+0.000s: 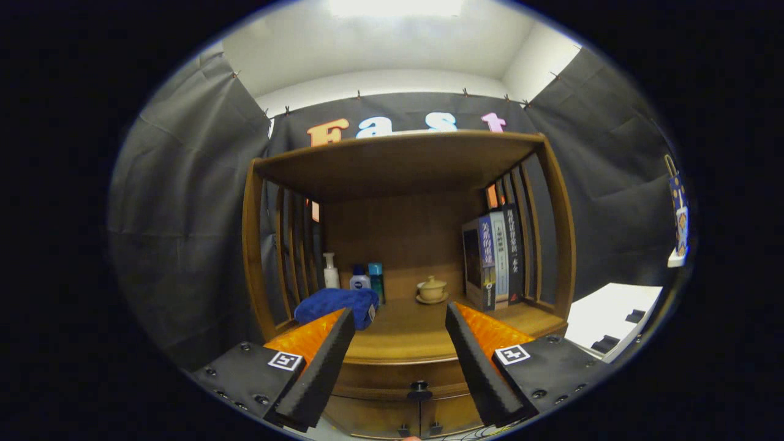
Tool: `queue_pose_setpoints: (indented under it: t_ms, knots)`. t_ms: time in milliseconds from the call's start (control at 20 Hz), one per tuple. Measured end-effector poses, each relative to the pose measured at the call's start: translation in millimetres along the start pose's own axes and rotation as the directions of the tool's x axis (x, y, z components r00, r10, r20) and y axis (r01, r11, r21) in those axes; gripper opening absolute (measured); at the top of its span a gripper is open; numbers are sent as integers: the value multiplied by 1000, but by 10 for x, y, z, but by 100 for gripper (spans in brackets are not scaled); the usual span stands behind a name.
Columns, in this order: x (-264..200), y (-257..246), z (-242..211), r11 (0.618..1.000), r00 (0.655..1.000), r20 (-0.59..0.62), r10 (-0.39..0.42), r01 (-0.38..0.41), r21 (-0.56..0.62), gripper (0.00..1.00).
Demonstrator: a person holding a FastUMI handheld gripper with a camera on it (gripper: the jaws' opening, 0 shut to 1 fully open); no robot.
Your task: Pull open the drawer, take out the items inside it, and place them on the countertop above the cabinet.
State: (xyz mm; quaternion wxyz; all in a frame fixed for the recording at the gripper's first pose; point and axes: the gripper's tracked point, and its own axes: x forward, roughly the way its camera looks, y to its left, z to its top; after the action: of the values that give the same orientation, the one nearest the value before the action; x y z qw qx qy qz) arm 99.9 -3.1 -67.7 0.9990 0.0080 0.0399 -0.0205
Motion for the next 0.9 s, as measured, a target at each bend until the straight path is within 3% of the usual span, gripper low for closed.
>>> queue_pose_setpoints:
  t_ms: [400,750,900]
  knots:
    - [184,-261,-1041,997,989,-145,-41,32,-65,99]
    - [246,-462,-1735,981,959,-267,-93,43,-188,98]
    - [359,-455,-1949,984,947,-307,-90,38,-173,96]
